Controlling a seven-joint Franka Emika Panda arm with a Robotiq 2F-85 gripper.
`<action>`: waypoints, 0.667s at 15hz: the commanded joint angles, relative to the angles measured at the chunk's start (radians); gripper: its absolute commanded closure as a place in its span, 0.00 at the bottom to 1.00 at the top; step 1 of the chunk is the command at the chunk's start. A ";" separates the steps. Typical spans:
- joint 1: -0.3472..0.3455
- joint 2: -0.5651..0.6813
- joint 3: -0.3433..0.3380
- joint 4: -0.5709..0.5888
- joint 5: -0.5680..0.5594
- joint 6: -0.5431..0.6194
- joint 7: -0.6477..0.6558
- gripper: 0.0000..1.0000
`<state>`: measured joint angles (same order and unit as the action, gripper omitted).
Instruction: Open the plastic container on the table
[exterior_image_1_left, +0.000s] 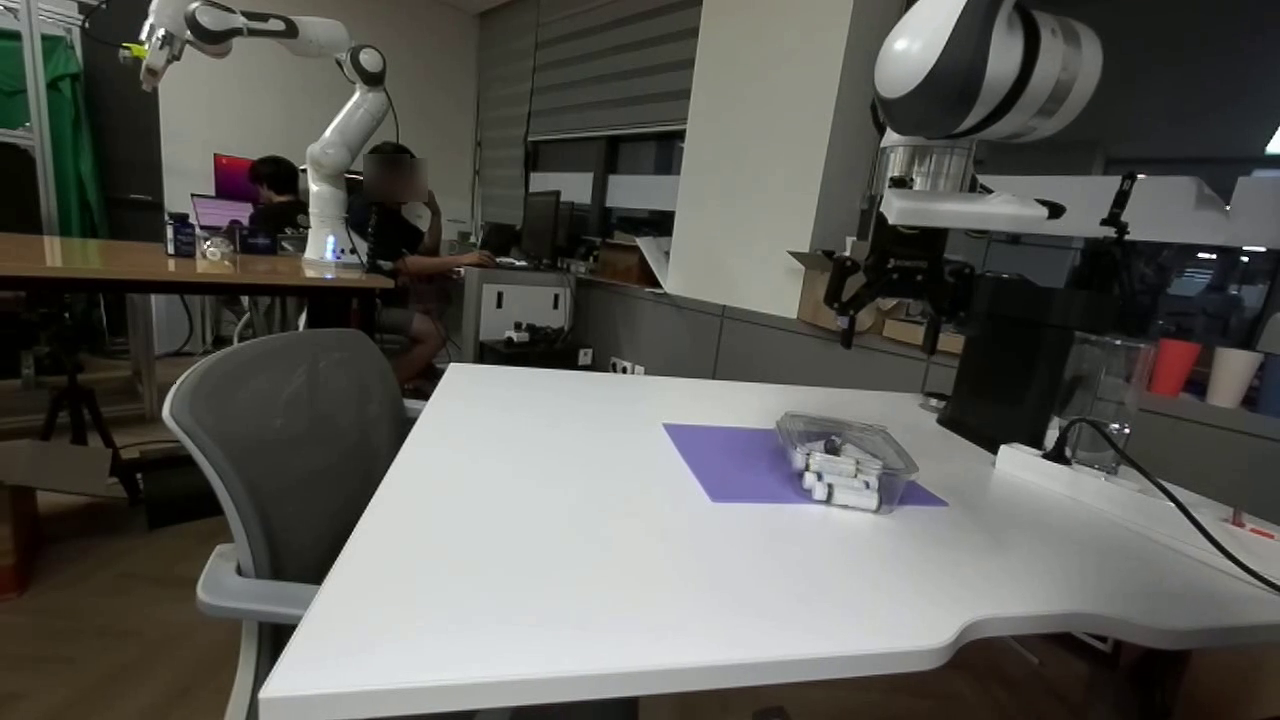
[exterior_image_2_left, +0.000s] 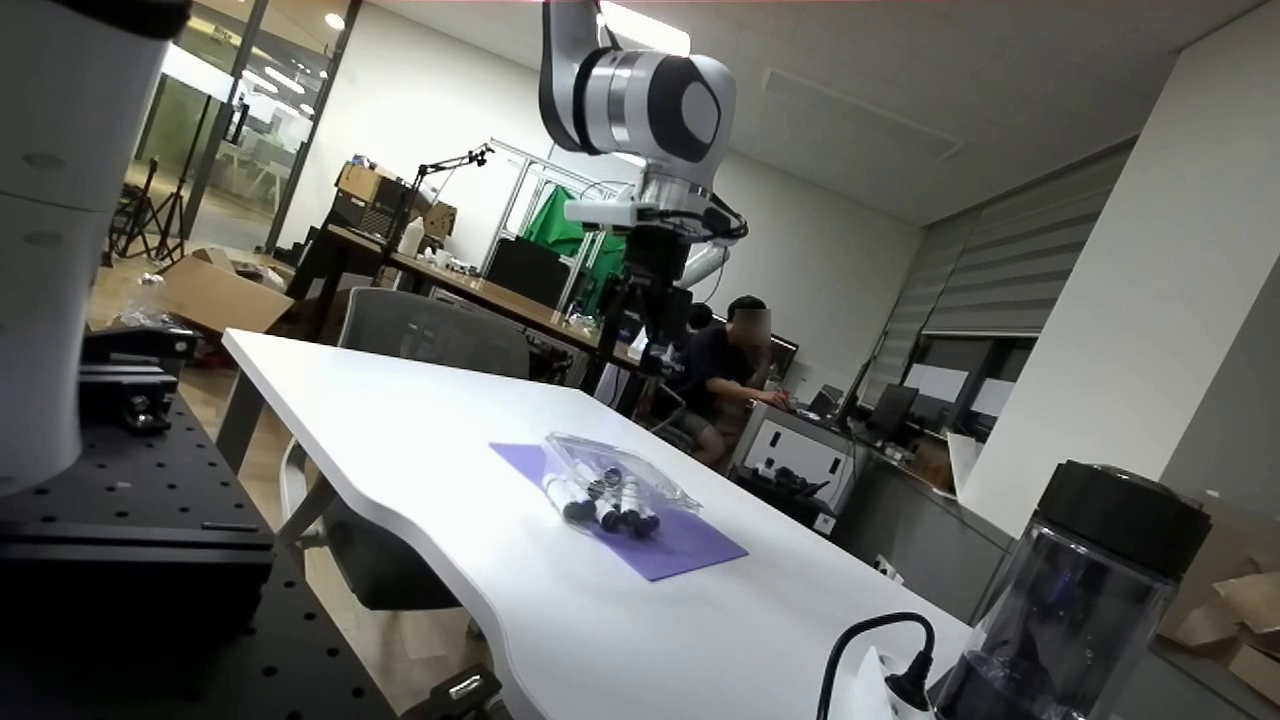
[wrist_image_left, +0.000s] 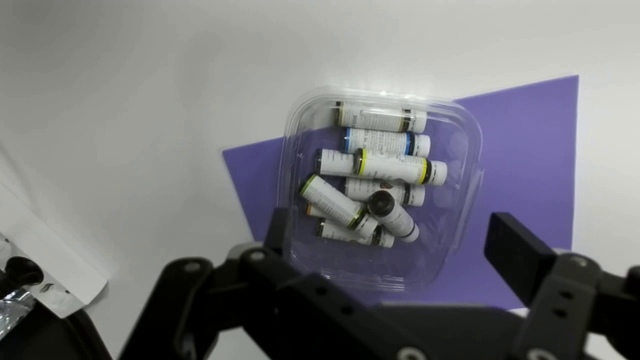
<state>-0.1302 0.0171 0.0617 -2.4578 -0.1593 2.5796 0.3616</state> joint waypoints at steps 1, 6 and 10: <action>0.039 -0.006 -0.037 -0.002 0.002 -0.002 -0.003 0.00; 0.038 -0.009 -0.039 -0.005 0.002 -0.002 -0.003 0.00; 0.022 0.179 -0.114 0.141 -0.096 -0.014 0.017 0.00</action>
<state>-0.1118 0.0534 0.0123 -2.4409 -0.1891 2.5869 0.3577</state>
